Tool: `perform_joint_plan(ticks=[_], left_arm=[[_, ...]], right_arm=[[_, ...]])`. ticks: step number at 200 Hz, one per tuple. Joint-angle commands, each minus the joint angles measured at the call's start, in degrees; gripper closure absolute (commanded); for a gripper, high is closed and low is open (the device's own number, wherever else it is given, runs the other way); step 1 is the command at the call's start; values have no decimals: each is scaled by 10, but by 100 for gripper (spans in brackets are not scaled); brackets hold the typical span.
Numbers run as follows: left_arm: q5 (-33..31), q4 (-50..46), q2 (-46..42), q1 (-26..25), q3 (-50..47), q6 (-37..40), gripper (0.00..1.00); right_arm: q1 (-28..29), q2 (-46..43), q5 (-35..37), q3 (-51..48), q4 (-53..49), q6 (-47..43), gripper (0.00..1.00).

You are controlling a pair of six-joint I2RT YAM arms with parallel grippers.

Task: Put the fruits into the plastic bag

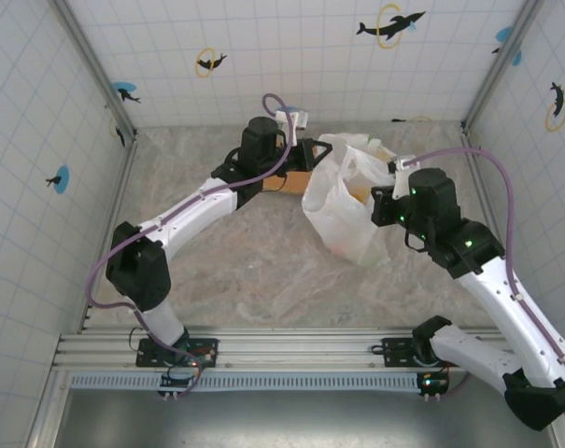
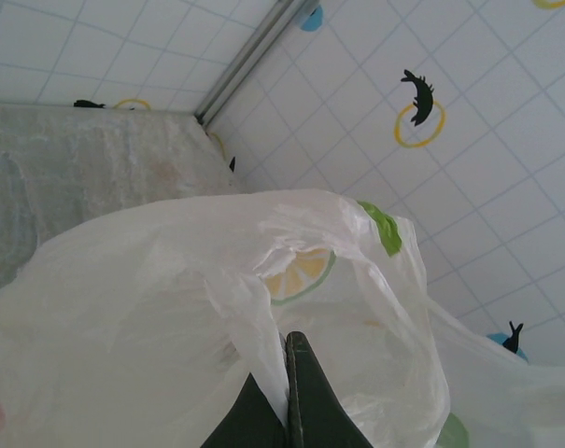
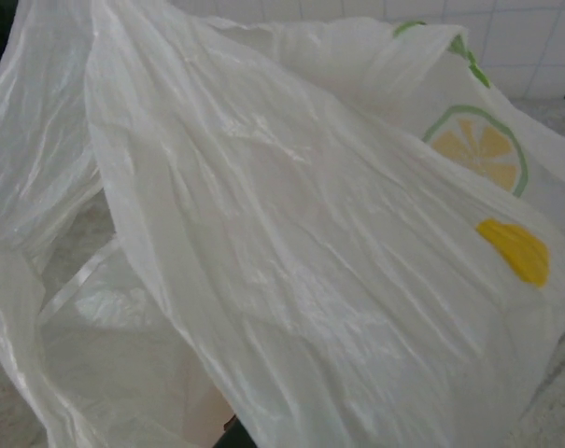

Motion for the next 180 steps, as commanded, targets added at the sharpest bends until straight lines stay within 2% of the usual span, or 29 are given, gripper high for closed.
perform_joint_plan(ticks=[1, 32, 64, 74, 107, 123, 145, 157, 180], left_arm=[[-15, -1, -5, 8, -10, 23, 100], [-30, -8, 3, 15, -28, 32, 100], [-42, -21, 15, 20, -28, 41, 98], [-44, -23, 17, 22, -28, 43, 94], [-46, -29, 4, 28, -32, 52, 66], [-50, -29, -14, 33, -44, 58, 54], [-49, -22, -46, 42, -72, 61, 40], [-54, -17, -67, 48, -91, 59, 29], [-57, 0, -109, 61, -132, 57, 16]], right_arm=[[-33, -23, -32, -43, -22, -1, 100], [-67, -39, -53, -98, -25, 3, 100], [-75, -35, -72, -90, -25, 3, 100], [-75, -33, -78, -80, -25, 4, 94], [-76, -27, -100, -34, -33, 4, 65], [-77, -25, -110, -7, -34, 5, 55], [-78, -18, -111, 31, -36, 1, 46], [-79, -9, -110, 53, -37, -5, 43], [-80, 11, -112, 88, -34, -15, 39]])
